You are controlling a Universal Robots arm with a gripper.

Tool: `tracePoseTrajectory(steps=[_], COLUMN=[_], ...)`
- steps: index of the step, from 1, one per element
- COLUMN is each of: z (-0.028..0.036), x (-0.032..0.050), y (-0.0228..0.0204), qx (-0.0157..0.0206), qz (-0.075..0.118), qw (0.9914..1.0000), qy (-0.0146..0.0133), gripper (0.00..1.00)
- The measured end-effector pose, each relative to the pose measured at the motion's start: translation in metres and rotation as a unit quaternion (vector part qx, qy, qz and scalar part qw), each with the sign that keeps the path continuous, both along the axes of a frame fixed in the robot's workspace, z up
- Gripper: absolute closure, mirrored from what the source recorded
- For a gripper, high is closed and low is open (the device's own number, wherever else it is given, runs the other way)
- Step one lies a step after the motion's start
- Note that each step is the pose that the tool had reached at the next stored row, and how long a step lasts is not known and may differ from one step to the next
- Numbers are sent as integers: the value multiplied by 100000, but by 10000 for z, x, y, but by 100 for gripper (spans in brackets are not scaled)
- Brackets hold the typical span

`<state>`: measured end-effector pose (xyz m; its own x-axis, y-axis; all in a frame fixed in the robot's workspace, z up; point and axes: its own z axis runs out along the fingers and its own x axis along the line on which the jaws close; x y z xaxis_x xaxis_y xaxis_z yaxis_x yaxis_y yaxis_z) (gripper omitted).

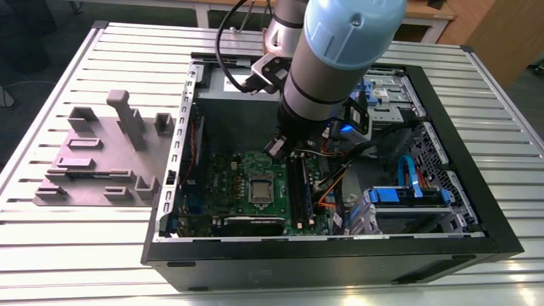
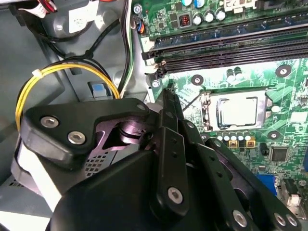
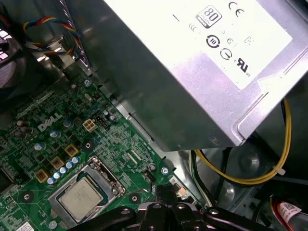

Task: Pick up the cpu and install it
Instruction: 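Install the first cpu locking lever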

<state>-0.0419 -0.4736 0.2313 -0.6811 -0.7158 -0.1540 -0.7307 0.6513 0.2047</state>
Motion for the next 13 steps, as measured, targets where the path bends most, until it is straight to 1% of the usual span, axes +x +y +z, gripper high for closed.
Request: tracePoseTrajectory(steps=[2,5,7,13], z=[-2,-2,-2,-1], x=[0,-1,-7,-15], y=[1,0,0,-4], qx=[-43,-582,-727,-777], qz=[91,471,778,1062], qw=[100000,99997,99994,99991], qy=[-4,1,-5,-1], gripper=[89,89,89,89])
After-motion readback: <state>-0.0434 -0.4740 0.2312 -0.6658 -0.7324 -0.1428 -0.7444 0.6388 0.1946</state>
